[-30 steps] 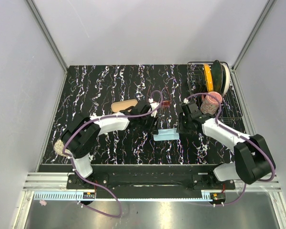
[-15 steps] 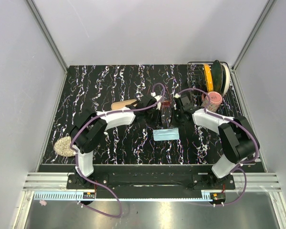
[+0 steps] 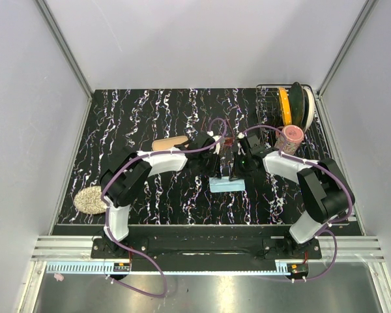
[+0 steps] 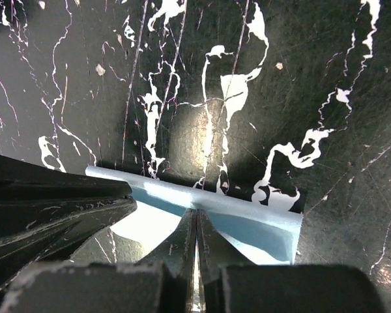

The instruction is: Organize the sunglasses

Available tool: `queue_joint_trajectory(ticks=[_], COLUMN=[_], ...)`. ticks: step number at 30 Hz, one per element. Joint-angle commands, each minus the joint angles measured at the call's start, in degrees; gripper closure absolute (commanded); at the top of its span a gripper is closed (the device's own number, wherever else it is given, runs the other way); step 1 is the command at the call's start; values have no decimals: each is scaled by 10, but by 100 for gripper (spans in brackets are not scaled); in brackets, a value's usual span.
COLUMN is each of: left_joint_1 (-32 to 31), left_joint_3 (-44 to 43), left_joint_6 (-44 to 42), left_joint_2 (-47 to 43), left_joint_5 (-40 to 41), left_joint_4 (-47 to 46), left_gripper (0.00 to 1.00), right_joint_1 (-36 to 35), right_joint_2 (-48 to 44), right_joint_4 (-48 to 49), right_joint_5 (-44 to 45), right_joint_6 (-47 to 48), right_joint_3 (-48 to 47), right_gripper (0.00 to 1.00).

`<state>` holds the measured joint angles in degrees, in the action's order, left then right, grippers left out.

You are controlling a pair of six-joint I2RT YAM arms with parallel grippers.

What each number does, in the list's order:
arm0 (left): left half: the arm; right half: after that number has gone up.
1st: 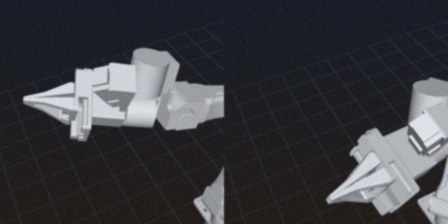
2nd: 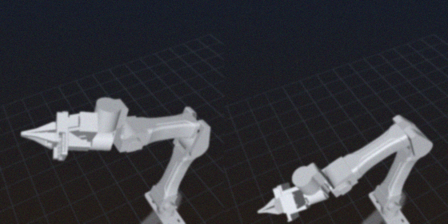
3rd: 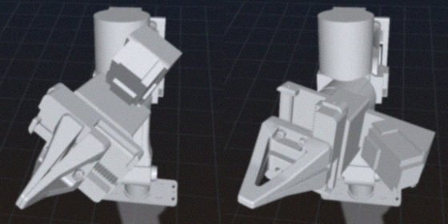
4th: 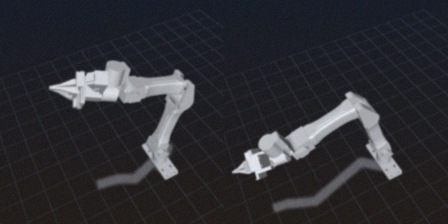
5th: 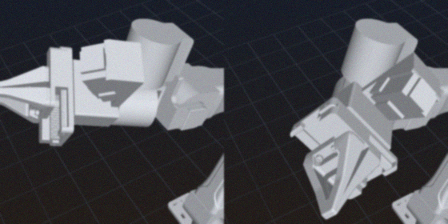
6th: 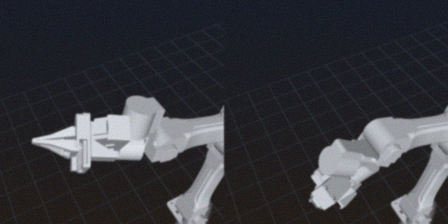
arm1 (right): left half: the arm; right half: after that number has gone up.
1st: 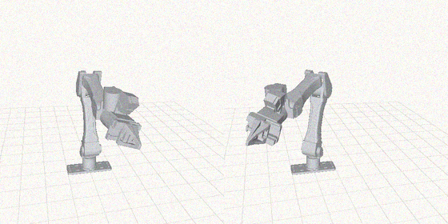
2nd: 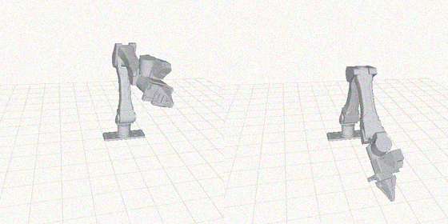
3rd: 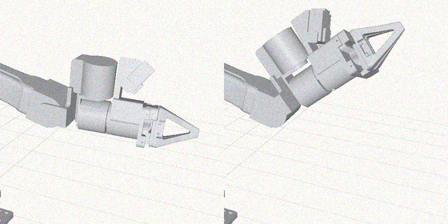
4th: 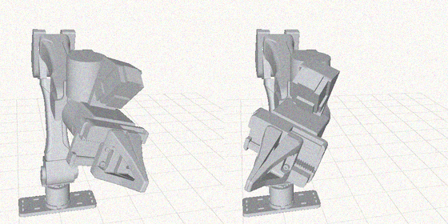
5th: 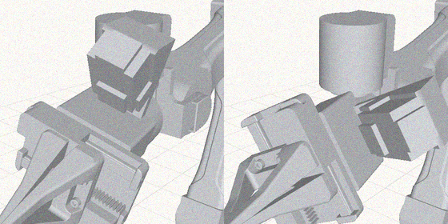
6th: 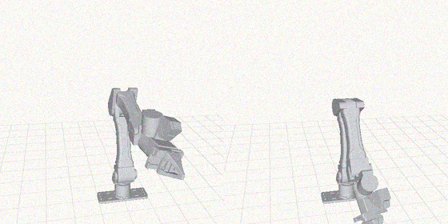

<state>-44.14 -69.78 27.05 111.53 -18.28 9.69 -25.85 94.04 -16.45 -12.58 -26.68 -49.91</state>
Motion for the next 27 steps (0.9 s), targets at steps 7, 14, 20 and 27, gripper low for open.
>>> queue_joint_trajectory(ticks=[7,14,20,27], left_joint_1=[-2,-2,-2,1], left_joint_3=[-13,17,33,39], left_joint_6=[10,-2,0,5], left_joint_2=[3,-37,-49,-67], left_joint_5=[-4,-21,-25,12], left_joint_4=[-7,-52,-71,-56], left_gripper=[87,81,77,78], right_joint_1=[2,2,1,2], right_joint_2=[-25,-47,-66,-62], right_joint_4=[-44,-75,-87,-77], right_joint_5=[-33,-55,-42,-16], right_joint_6=[16,28,23,11], right_joint_3=[-2,9,9,-15], right_gripper=[95,95,93,89])
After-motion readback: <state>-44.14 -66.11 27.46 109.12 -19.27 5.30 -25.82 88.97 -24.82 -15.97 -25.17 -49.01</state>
